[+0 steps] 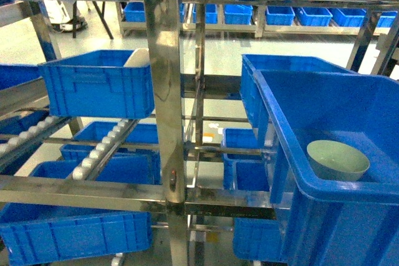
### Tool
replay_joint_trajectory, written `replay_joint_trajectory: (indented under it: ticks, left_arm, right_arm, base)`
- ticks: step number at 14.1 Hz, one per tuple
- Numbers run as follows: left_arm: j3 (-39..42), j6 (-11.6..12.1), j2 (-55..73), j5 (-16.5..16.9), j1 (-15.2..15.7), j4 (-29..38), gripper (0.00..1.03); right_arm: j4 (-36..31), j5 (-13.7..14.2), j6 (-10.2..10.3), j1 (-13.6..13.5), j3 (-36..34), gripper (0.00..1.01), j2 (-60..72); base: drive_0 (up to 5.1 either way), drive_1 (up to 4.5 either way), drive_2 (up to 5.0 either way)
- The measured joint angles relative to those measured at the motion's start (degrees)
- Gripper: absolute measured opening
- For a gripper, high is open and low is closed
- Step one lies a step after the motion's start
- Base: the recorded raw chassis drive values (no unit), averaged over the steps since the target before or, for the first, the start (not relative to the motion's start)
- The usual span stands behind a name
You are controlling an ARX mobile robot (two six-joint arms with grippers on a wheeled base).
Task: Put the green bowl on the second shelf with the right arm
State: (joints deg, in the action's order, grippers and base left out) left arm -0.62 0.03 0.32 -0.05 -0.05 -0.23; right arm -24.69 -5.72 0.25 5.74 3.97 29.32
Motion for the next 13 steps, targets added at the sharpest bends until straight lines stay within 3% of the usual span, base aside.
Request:
replay_joint_trajectory:
  ticks: [1, 9, 10, 11, 13]
  left_arm:
    - [0.0, 0.0, 0.0, 0.0, 0.0, 0.0, 0.98]
    - [0.0, 0.0, 0.0, 0.0, 0.0, 0.0, 0.98]
    - [0.0, 0.0, 0.0, 0.0, 0.0, 0.0, 0.98]
    - [0.0, 0.0, 0.0, 0.0, 0.0, 0.0, 0.98]
    - [0.0, 0.0, 0.0, 0.0, 0.0, 0.0, 0.98]
  right_arm:
    - [5.0, 5.7, -0.1, -5.7, -1.7, 0.02, -7.2]
    - [14.2, 5.7, -0.1, -5.7, -3.2, 0.02, -18.9]
    - [16.0, 5.7, -0.1, -5.7, -3.2, 0.02, -20.2]
    - [24.8, 5.6, -0.1, -5.7, -3.2, 0.02, -26.4]
    - [25.5, 5.7, -0.1, -5.7, -3.2, 0.02, -29.0]
  base:
    - [0.0, 0.0, 0.0]
    - [0.0, 0.0, 0.0]
    - [0.0, 0.0, 0.0]
    - [0.0, 0.0, 0.0]
    - [0.0, 0.0, 0.0]
